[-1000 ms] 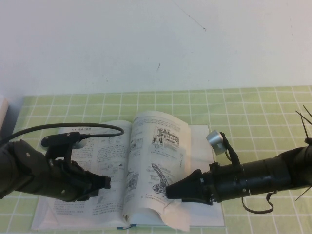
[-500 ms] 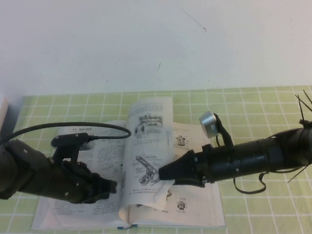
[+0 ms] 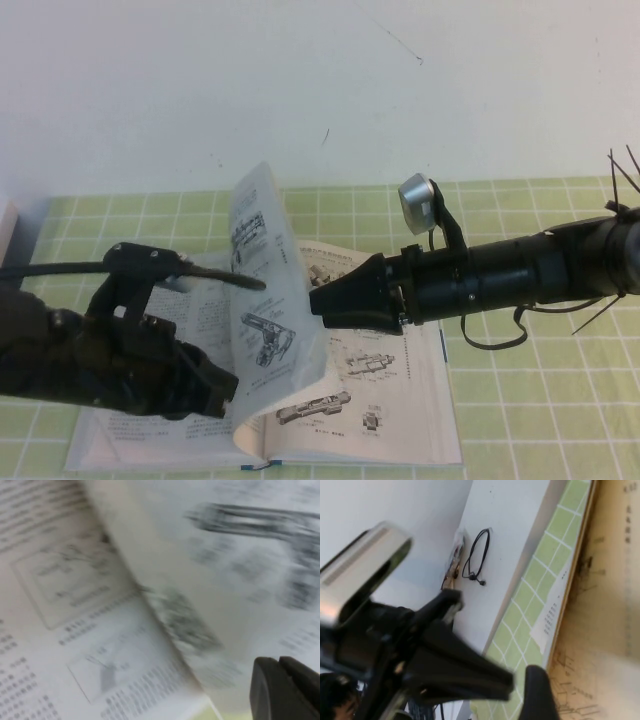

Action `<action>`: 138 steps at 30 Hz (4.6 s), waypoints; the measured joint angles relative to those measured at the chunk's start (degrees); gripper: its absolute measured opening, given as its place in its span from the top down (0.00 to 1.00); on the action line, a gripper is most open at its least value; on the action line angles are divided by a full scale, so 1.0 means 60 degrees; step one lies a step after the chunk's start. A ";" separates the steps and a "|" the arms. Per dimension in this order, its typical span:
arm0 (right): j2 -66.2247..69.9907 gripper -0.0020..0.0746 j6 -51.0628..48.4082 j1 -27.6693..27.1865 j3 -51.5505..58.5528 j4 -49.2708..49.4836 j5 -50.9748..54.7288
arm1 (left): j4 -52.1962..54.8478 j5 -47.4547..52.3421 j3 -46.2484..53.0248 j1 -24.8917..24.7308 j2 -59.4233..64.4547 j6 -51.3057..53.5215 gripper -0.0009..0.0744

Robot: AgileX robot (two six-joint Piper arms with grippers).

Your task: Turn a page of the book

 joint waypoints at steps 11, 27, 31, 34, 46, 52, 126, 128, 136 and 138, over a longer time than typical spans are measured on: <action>0.0000 0.41 0.0176 0.0272 -0.0021 -0.0025 0.0010 | 0.2581 0.1463 0.0039 -0.0002 -0.2339 -0.1301 0.99; 0.0000 0.41 0.0245 0.0288 -0.0021 0.0181 0.0024 | 0.1998 -0.2094 0.1574 -0.3930 -0.2424 -0.2399 0.99; 0.0000 0.41 0.0351 0.0288 -0.0062 0.0295 0.0024 | 0.1825 -0.4494 0.1961 -0.5510 -0.2288 -0.2759 0.99; 0.0000 0.41 0.0419 0.0288 -0.0062 0.0317 0.0024 | 0.1740 -0.5893 0.2019 -0.6292 -0.1840 -0.2759 0.99; -0.0064 0.41 0.0767 0.0288 -0.0081 0.0317 0.0024 | -0.0153 -0.9090 0.2026 -0.6839 0.0843 -0.2424 0.99; -0.0545 0.41 0.1295 -0.0023 -0.0672 -0.0663 0.0069 | -0.3063 -1.0364 0.2026 -0.6863 0.0765 0.0047 0.99; -1.3693 0.97 1.0286 0.1636 0.4306 -1.8049 -0.2260 | 1.2976 -0.0907 0.3364 -0.2917 -1.2863 -1.2828 0.99; -1.4436 0.97 1.0555 0.1636 0.5014 -1.8222 -0.2673 | 1.2638 -0.1661 0.3692 -0.2917 -1.2942 -1.2834 0.99; -1.7650 0.97 1.1478 0.1636 0.7651 -1.8347 -0.5753 | 1.2532 -0.3802 0.4745 -0.2917 -1.2950 -1.2869 0.99; -1.8277 0.97 1.1583 0.1636 0.7978 -1.8441 -0.6012 | 1.2564 -0.3957 0.4764 -0.2917 -1.2950 -1.2869 0.99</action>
